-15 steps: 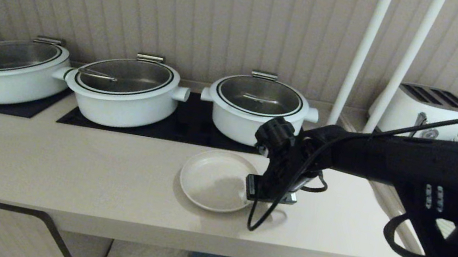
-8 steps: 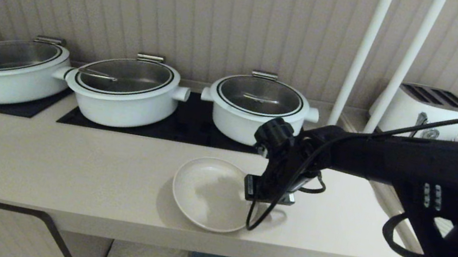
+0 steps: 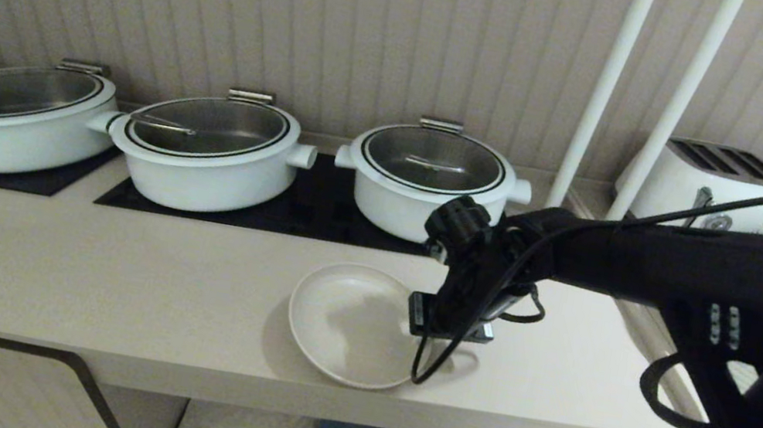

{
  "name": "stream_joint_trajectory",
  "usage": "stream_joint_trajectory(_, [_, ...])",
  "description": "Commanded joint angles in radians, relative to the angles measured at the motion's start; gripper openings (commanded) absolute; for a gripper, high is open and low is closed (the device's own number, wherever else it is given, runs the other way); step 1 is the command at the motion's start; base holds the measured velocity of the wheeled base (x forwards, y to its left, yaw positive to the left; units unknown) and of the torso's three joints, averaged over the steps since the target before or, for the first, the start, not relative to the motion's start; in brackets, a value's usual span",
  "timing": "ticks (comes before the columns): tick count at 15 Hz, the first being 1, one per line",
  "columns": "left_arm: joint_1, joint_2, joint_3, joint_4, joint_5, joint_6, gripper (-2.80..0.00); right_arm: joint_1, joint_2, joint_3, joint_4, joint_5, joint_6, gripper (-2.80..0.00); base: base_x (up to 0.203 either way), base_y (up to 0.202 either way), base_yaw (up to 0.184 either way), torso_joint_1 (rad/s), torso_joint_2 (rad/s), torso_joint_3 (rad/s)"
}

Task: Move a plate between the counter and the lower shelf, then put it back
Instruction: Pick up the plate

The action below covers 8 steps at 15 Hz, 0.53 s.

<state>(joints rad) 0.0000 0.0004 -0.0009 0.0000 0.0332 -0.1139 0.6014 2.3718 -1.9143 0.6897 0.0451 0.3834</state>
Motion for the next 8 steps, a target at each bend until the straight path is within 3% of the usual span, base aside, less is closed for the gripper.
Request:
stream_joint_trajectory(1, [0.000, 0.000, 0.001, 0.000, 0.001, -0.001, -2.80, -0.014, -0.028, 0.000, 0.021, -0.002, 0.002, -2.80, 0.000, 0.000, 0.000, 0.000, 0.00, 0.000])
stream_joint_trajectory(8, [0.000, 0.000, -0.001, 0.000, 0.001, -0.001, -2.80, -0.047, -0.100, 0.002, 0.110, -0.011, 0.001, -2.80, 0.000, 0.000, 0.000, 0.000, 0.00, 0.000])
